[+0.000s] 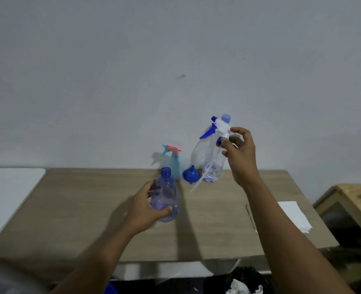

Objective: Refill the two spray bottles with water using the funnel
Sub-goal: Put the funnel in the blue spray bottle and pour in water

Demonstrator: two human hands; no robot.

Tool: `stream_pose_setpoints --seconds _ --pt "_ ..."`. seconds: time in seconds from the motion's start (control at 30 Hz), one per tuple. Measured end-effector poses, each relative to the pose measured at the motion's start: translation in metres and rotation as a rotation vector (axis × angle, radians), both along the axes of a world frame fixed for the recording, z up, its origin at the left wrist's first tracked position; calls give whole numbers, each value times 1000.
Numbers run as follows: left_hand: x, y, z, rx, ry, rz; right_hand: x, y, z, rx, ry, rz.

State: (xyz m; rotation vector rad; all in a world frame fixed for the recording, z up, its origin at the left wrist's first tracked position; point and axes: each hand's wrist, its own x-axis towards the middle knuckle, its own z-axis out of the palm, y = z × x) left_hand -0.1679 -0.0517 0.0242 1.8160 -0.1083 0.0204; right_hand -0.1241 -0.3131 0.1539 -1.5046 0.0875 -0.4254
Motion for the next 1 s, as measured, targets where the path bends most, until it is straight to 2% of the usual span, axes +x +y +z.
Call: stream_pose_setpoints --seconds 0.23,0.43,0.53,0.7,1.0 --pt "10 5 -45 -12 104 38 -5 -4 -146 -68 466 110" --pt "22 6 -79 72 143 7 -2 -1 -211 -199 659 246" --pt "24 6 -92 80 173 7 5 2 -223 -251 696 286" --pt "26 2 -101 81 204 20 13 4 -239 -493 649 289" --pt "26 0 -110 44 206 34 13 6 -252 -547 665 310"
